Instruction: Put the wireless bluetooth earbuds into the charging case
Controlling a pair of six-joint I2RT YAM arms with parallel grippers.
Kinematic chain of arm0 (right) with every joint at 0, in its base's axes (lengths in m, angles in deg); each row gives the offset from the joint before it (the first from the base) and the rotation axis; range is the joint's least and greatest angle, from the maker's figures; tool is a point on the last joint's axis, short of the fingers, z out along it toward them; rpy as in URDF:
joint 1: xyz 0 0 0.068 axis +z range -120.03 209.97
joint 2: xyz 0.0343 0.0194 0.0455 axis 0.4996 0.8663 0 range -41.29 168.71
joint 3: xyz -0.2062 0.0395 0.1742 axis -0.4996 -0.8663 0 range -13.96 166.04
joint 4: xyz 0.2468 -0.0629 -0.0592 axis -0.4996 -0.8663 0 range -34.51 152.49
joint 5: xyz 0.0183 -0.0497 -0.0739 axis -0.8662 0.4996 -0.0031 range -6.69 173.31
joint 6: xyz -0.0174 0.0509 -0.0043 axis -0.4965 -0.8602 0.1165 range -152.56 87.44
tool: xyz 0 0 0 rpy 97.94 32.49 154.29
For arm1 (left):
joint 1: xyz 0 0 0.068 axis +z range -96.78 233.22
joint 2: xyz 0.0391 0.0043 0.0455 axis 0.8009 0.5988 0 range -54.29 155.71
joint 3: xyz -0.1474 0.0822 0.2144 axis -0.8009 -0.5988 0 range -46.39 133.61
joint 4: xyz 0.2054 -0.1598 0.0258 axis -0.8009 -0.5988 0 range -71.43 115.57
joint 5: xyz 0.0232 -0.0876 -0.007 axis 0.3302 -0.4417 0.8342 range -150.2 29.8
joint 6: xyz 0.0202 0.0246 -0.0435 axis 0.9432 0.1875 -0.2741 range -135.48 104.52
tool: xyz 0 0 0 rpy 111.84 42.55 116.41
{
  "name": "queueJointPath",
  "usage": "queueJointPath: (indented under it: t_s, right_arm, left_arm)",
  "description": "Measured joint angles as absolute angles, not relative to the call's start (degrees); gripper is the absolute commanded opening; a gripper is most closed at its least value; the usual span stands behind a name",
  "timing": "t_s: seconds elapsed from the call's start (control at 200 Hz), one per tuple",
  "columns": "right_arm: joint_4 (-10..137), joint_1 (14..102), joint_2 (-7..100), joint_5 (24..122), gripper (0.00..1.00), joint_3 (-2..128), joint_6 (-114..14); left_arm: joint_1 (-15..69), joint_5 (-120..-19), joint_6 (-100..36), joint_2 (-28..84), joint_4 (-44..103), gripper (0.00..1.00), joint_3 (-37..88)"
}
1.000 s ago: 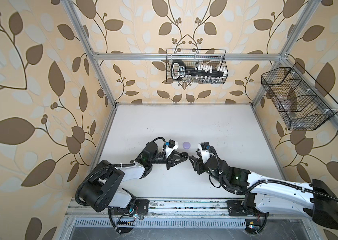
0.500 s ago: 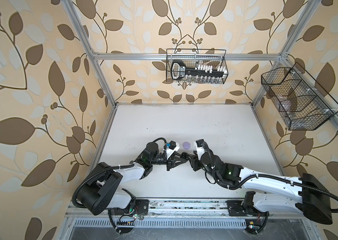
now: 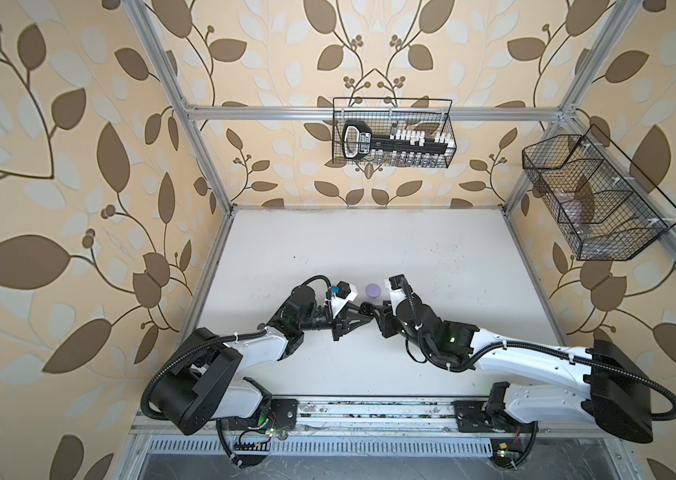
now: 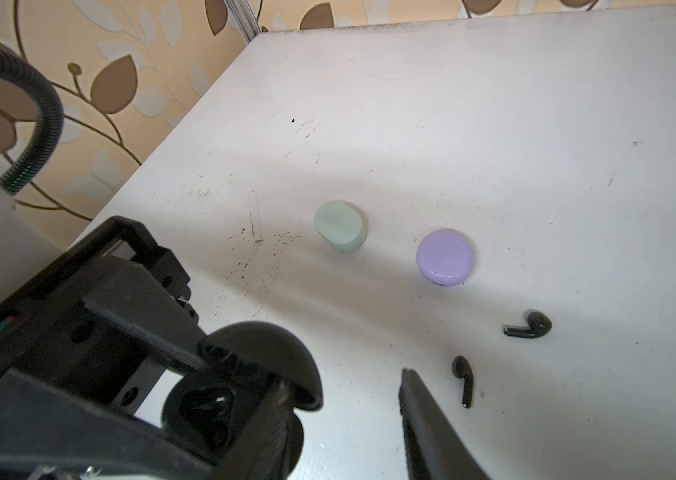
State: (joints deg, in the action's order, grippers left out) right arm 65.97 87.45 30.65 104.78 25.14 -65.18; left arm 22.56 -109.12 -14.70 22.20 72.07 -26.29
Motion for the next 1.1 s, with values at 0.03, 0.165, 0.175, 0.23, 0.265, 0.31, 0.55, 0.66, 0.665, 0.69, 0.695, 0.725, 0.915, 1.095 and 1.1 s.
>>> queueJointPath:
  t_s: [0.03, 0.165, 0.175, 0.23, 0.265, 0.31, 0.55, 0.66, 0.665, 0.69, 0.695, 0.725, 0.915, 1.095, 1.1]
  right_arm:
    - [65.82, 87.38, 30.70, 104.63, 0.42, 25.20, -65.38]
    - [64.99, 87.03, 30.67, 102.97, 0.43, 25.42, -66.06]
    - [64.93, 86.99, 30.67, 102.88, 0.43, 25.44, -66.10]
    - [64.31, 86.81, 30.54, 102.23, 0.48, 25.55, -66.54]
    - [63.72, 86.59, 30.17, 101.90, 0.50, 25.55, -66.86]
    - [62.78, 86.31, 29.36, 101.37, 0.51, 25.55, -67.08]
    - [57.12, 83.93, 23.18, 100.11, 0.55, 25.55, -70.51]
    - [54.26, 83.08, 20.99, 100.46, 0.59, 25.55, -71.85]
    - [54.13, 83.03, 20.95, 100.46, 0.59, 25.55, -71.87]
    - [53.58, 82.83, 20.60, 100.48, 0.60, 25.55, -72.00]
    - [53.41, 82.73, 20.53, 100.46, 0.60, 25.55, -72.11]
    - [52.82, 82.16, 20.31, 100.39, 0.59, 25.55, -72.26]
    - [50.76, 75.08, 27.79, 98.29, 0.56, 26.05, -72.33]
    - [47.33, 73.59, 44.99, 95.95, 0.55, 31.93, -70.67]
    - [47.29, 73.59, 45.21, 95.87, 0.55, 32.02, -70.65]
  left_arm:
    - [22.56, -109.10, -14.64, 22.20, 72.16, 0.00, -26.42]
    - [22.56, -108.97, -14.55, 22.20, 73.97, 0.00, -27.65]
    - [22.56, -108.95, -14.55, 22.18, 74.10, 0.00, -27.71]
    - [22.54, -108.84, -14.59, 22.16, 74.54, 0.00, -28.04]
    - [22.54, -108.79, -14.81, 22.16, 74.93, 0.00, -28.15]
    - [22.48, -108.73, -15.47, 22.16, 75.92, 0.00, -28.37]
    - [21.82, -109.60, -23.31, 30.66, 90.95, 0.00, -33.24]
    - [21.64, -109.47, -28.03, 38.09, 96.07, 0.00, -34.36]
    - [21.64, -109.45, -28.21, 38.37, 96.33, 0.00, -34.36]
    - [21.64, -109.36, -29.15, 39.36, 97.07, 0.00, -34.29]
    - [21.64, -109.30, -29.39, 39.60, 97.25, 0.00, -34.27]
    - [21.64, -109.17, -30.15, 40.45, 98.06, 0.00, -34.20]
    - [21.64, -107.68, -33.10, 41.46, 101.42, 0.00, -33.94]
    - [21.67, -107.72, -33.72, 41.43, 102.25, 0.00, -33.90]
    - [21.67, -107.75, -33.72, 41.43, 102.25, 0.00, -33.90]
